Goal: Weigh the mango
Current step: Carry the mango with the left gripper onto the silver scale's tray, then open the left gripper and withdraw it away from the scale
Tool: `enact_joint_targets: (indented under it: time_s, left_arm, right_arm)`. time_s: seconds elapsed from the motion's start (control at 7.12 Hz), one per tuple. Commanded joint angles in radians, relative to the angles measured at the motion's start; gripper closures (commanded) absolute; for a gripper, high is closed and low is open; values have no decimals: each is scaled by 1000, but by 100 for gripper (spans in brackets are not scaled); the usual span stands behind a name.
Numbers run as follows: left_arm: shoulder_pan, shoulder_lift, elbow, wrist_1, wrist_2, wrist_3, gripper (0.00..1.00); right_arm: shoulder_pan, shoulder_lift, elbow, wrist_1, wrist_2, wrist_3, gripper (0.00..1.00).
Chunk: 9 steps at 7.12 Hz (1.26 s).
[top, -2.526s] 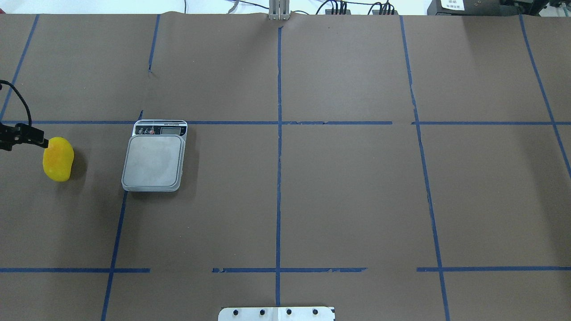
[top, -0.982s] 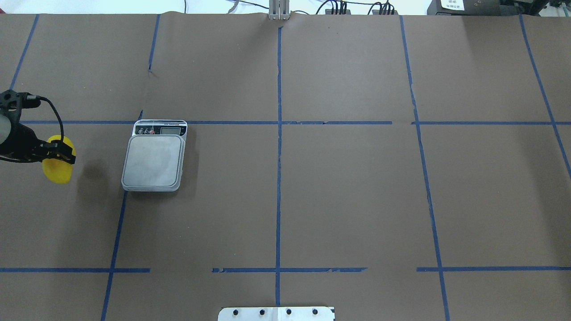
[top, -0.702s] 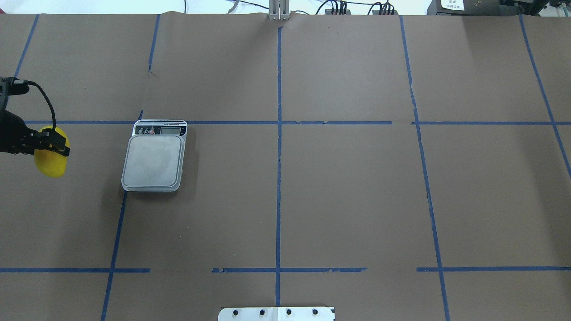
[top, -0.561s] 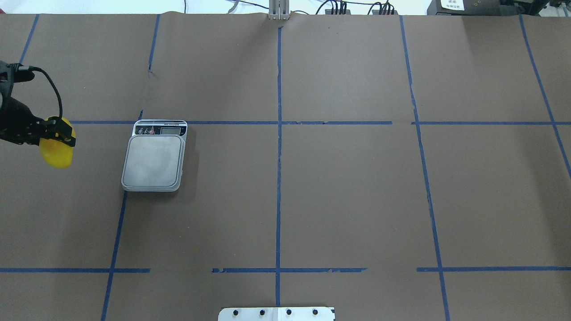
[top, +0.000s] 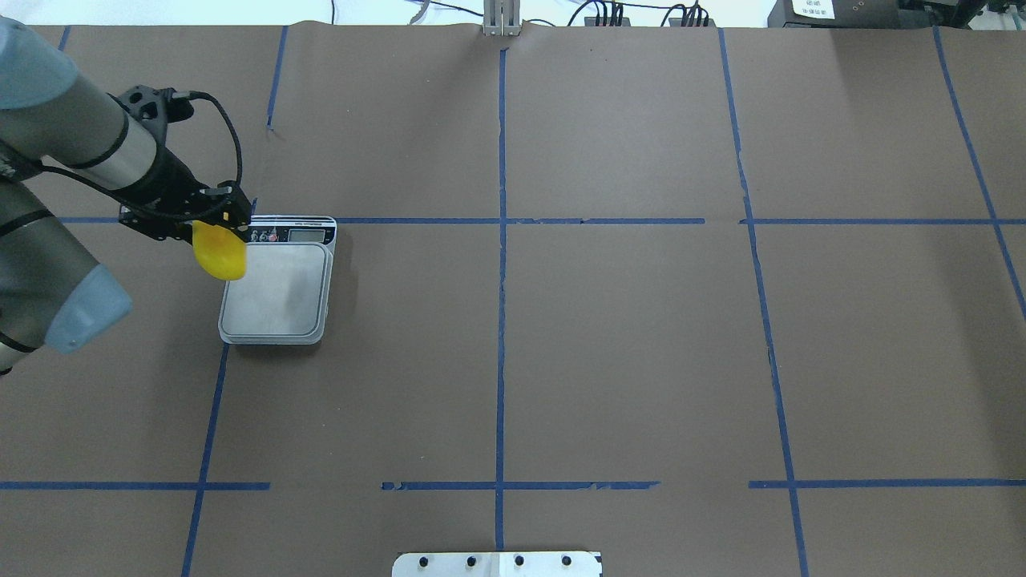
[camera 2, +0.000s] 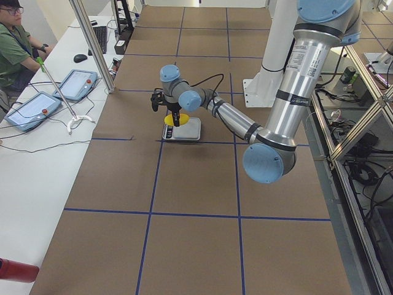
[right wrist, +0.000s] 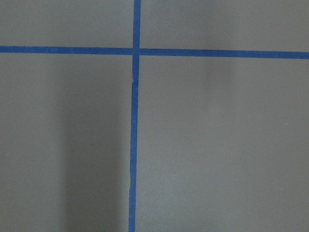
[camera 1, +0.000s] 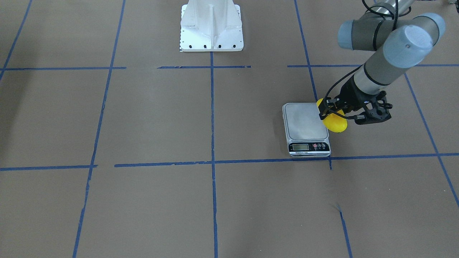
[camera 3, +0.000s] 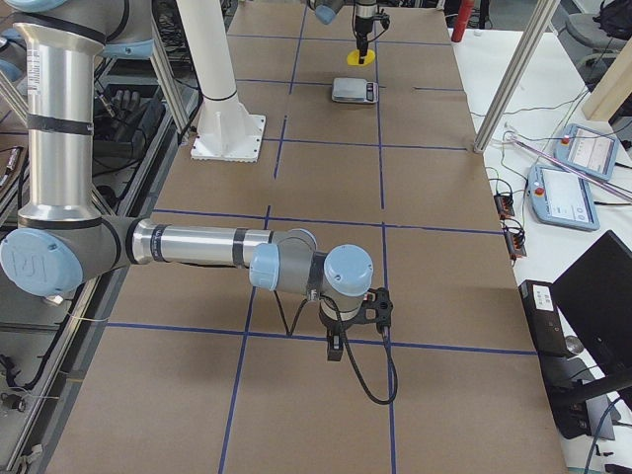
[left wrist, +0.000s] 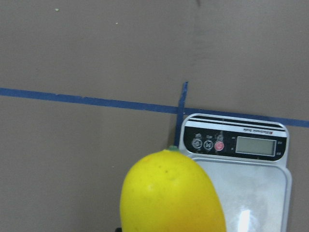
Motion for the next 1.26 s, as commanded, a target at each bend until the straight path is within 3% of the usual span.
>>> enact_joint_targets:
  time_s: [0.0, 0.28, 0.42, 0.56, 0.84, 1.12]
  left_arm:
    - [66, -18, 93, -109, 32, -44, 100]
    - [83, -19, 112, -122, 33, -38, 100]
    - [83, -18, 111, -122, 33, -32, 1]
    - [80, -16, 92, -119, 36, -30, 0]
    - [-51, -6, 5, -41, 27, 63, 0]
    - [-263, -15, -52, 202, 23, 374, 0]
  right_arm:
    - [0, 0, 0, 0, 0, 0, 0]
    - [0, 0, 0, 1, 0, 0, 0]
    - [0, 0, 0, 0, 0, 0, 0]
    - [0, 0, 0, 1, 0, 0, 0]
    - [0, -2, 0, 1, 0, 0, 0]
    - [0, -2, 0, 0, 0, 0, 0]
